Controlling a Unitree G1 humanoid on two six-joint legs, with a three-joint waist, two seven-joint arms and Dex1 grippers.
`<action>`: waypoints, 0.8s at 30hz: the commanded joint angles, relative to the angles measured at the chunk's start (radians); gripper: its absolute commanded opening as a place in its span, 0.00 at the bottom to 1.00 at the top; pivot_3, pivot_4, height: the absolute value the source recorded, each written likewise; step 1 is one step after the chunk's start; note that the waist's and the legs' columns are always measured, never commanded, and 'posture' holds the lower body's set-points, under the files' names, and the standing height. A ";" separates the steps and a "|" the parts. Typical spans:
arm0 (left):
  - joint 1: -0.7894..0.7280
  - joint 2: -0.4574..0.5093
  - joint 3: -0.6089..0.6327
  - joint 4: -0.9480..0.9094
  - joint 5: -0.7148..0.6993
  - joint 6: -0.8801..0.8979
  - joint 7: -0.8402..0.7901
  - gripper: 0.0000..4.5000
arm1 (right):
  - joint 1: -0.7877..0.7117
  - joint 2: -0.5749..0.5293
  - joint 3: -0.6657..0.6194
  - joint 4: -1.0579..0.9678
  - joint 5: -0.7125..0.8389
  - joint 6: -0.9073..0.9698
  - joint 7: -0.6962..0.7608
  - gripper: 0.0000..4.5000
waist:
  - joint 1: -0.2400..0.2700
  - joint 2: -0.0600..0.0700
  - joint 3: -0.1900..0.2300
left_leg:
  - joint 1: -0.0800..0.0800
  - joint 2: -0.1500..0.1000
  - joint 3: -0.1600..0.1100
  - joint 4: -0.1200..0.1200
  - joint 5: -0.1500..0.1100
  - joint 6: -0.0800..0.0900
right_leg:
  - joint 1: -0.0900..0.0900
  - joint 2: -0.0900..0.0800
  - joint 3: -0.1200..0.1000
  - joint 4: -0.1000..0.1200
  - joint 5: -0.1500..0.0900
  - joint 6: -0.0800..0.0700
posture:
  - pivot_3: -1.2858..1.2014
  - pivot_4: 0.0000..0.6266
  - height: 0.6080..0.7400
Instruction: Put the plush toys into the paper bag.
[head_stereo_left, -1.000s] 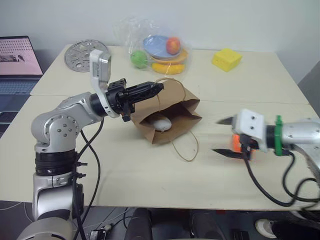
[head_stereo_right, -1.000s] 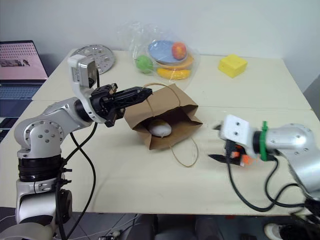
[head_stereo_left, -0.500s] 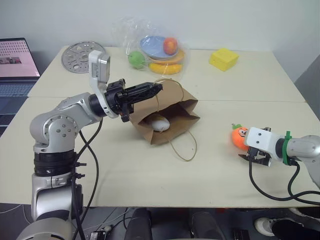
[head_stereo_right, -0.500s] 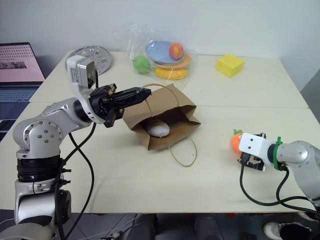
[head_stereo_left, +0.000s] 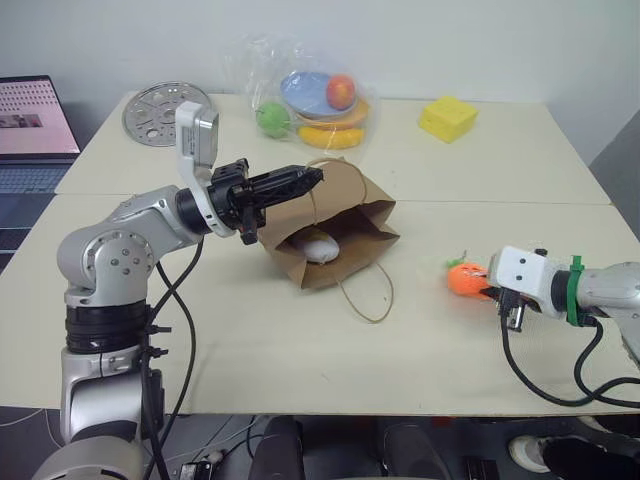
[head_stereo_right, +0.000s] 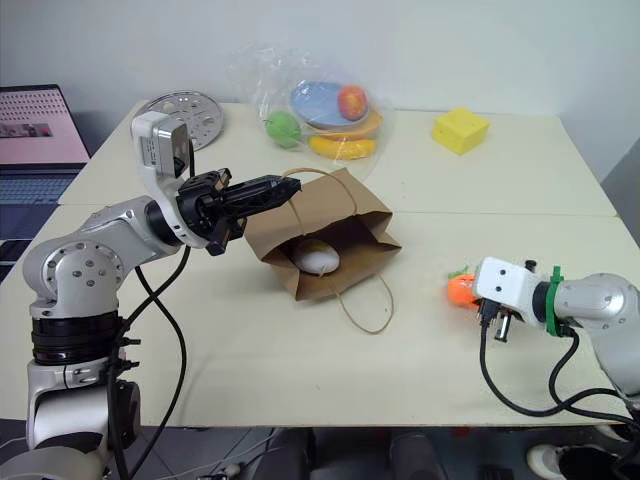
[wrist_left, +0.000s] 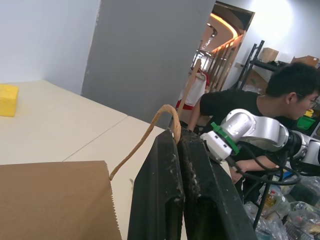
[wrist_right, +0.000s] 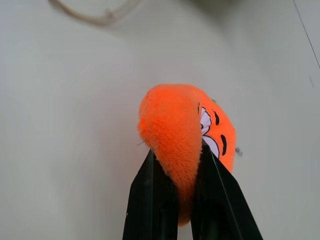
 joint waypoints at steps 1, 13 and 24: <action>-0.028 0.015 0.027 -0.012 -0.020 -0.001 -0.005 0.00 | -0.072 0.023 -0.029 -0.098 0.112 0.105 -0.015 0.00 | 0.003 0.000 0.000 | 0.000 0.000 0.000 0.000 0.000 0.000 | 0.000 0.000 0.000 0.000 0.000 0.000 | 0.52 0.24 1.00; -0.038 0.016 0.029 -0.029 -0.039 0.019 -0.006 0.00 | -0.466 0.467 0.373 0.261 -0.216 -0.008 -0.352 0.00 | -0.001 -0.001 0.000 | 0.000 0.000 -0.001 0.001 0.000 0.000 | -0.001 0.000 -0.001 0.002 0.000 0.000 | 0.52 0.24 1.00; -0.044 0.014 0.035 -0.024 -0.044 0.017 0.005 0.00 | -0.518 0.570 0.408 0.384 -0.352 -0.126 -0.377 0.65 | 0.003 -0.001 0.000 | 0.000 0.000 -0.002 -0.001 0.000 0.000 | -0.003 0.000 -0.003 0.007 0.000 0.000 | 0.52 0.24 1.00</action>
